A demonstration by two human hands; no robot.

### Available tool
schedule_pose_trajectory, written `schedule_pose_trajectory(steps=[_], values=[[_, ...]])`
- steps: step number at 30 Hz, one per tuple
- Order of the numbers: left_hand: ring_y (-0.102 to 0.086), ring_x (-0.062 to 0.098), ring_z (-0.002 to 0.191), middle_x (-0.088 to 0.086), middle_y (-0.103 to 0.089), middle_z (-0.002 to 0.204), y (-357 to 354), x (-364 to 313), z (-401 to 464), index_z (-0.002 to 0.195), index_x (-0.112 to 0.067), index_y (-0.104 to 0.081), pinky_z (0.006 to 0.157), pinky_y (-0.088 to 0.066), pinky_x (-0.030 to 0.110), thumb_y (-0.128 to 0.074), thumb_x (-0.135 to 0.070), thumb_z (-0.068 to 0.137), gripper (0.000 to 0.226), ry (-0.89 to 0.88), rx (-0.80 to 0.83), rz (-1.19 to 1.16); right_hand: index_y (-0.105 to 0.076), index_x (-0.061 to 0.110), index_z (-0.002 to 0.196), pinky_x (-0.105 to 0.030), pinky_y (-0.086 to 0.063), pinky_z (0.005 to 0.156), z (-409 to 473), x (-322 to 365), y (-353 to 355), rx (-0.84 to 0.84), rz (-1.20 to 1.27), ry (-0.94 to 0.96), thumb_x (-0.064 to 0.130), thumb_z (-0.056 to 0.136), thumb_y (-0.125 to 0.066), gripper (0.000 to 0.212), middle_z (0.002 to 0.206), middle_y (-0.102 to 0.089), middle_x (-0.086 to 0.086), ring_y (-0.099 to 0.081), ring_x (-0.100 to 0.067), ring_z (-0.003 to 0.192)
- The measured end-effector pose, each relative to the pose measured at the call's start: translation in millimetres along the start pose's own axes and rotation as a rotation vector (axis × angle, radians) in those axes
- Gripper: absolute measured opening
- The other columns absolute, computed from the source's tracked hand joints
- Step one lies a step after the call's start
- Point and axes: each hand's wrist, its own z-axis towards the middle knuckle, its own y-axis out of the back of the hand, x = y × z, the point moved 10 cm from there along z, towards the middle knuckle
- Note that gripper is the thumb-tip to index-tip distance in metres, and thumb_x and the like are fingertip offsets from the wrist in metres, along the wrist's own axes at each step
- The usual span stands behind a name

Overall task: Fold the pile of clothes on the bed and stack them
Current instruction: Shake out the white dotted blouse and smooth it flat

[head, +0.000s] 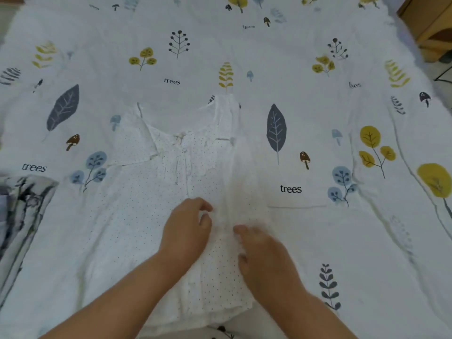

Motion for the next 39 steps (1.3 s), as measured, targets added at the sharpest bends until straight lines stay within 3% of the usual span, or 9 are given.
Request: schedule_pose_trajectory(steps=[5,10,13,16,21,28,33,36,39], values=[[-0.049,0.023,0.101,0.012,-0.055,0.115,67,68,-22,0.110,-0.005,-0.061,0.085,-0.034,0.027,-0.053,0.000,0.084,0.028,0.138,-0.163,0.204,-0.040,0.026,0.136,-0.024,-0.042,0.095,-15,8,-45,0.241,0.084,-0.001,0.015,0.096,-0.042,0.042,0.122,-0.055,0.004,-0.052,-0.012,0.103],[-0.035,0.041,0.123,0.023,-0.036,0.138,109,155,-59,0.134,-0.003,-0.040,0.097,-0.033,0.051,-0.057,-0.010,0.086,0.051,0.555,-0.191,0.338,-0.052,0.030,0.124,-0.014,-0.045,0.073,-20,3,-26,0.055,0.110,-0.007,0.023,0.097,-0.042,0.029,0.094,-0.055,0.016,-0.049,0.002,0.069],[-0.051,0.034,0.100,0.017,-0.052,0.113,110,190,-74,0.128,-0.002,-0.045,0.082,-0.042,0.040,-0.057,-0.019,0.088,0.045,0.703,-0.111,0.218,-0.057,0.029,0.115,-0.011,-0.037,0.057,-19,-1,-17,-0.031,0.096,-0.021,0.021,0.097,-0.044,0.024,0.083,-0.058,0.014,-0.041,0.004,0.052],[-0.041,0.017,0.058,0.004,-0.047,0.068,116,188,-74,0.087,-0.004,-0.050,0.050,-0.029,0.029,-0.060,-0.014,0.086,0.014,0.607,-0.129,0.152,-0.060,0.031,0.107,-0.011,-0.031,0.048,-18,-7,-11,-0.071,0.092,-0.063,0.020,0.095,-0.046,0.021,0.071,-0.057,0.016,-0.042,0.002,0.045],[-0.043,0.014,0.051,0.002,-0.050,0.060,124,138,-75,0.079,-0.012,-0.044,0.044,-0.026,0.026,-0.057,-0.007,0.083,0.015,0.378,-0.239,0.247,-0.061,0.032,0.098,-0.012,-0.032,0.043,-21,-17,-9,-0.093,0.121,-0.130,0.016,0.093,-0.046,0.022,0.058,-0.052,0.015,-0.044,-0.001,0.039],[-0.056,0.005,0.057,-0.005,-0.061,0.075,48,96,-74,0.088,-0.026,-0.064,0.055,-0.048,0.019,-0.050,-0.013,0.094,0.020,0.283,0.239,-0.311,-0.061,0.032,0.095,-0.013,-0.037,0.059,-24,-22,-4,-0.124,0.101,-0.081,0.011,0.092,-0.049,0.024,0.083,-0.063,0.016,-0.053,0.002,0.064],[-0.049,0.020,0.120,0.001,-0.055,0.128,71,97,-71,0.127,-0.017,-0.057,0.096,-0.032,0.018,-0.051,0.019,0.071,0.067,-0.095,0.078,0.313,-0.064,0.004,0.116,-0.042,-0.048,0.084,-25,-24,-2,-0.154,-0.267,0.144,-0.027,0.049,-0.063,0.075,0.116,-0.061,-0.020,-0.059,-0.038,0.107],[-0.045,0.038,0.127,0.016,-0.045,0.141,53,98,-86,0.136,-0.016,-0.048,0.103,-0.038,0.041,-0.066,0.023,0.037,0.108,-0.377,0.209,0.640,-0.057,0.006,0.128,-0.049,-0.042,0.094,-28,-26,2,-0.187,-0.503,0.302,-0.029,0.033,-0.062,0.101,0.130,-0.052,-0.027,-0.052,-0.044,0.117],[-0.035,0.036,0.133,0.015,-0.034,0.148,36,99,-95,0.143,-0.023,-0.037,0.113,-0.020,0.043,-0.069,0.015,0.031,0.122,-0.509,0.311,0.837,-0.043,0.015,0.136,-0.045,-0.018,0.109,-26,-37,-4,-0.124,-0.678,0.387,-0.026,0.023,-0.061,0.122,0.140,-0.043,-0.022,-0.043,-0.041,0.126]])
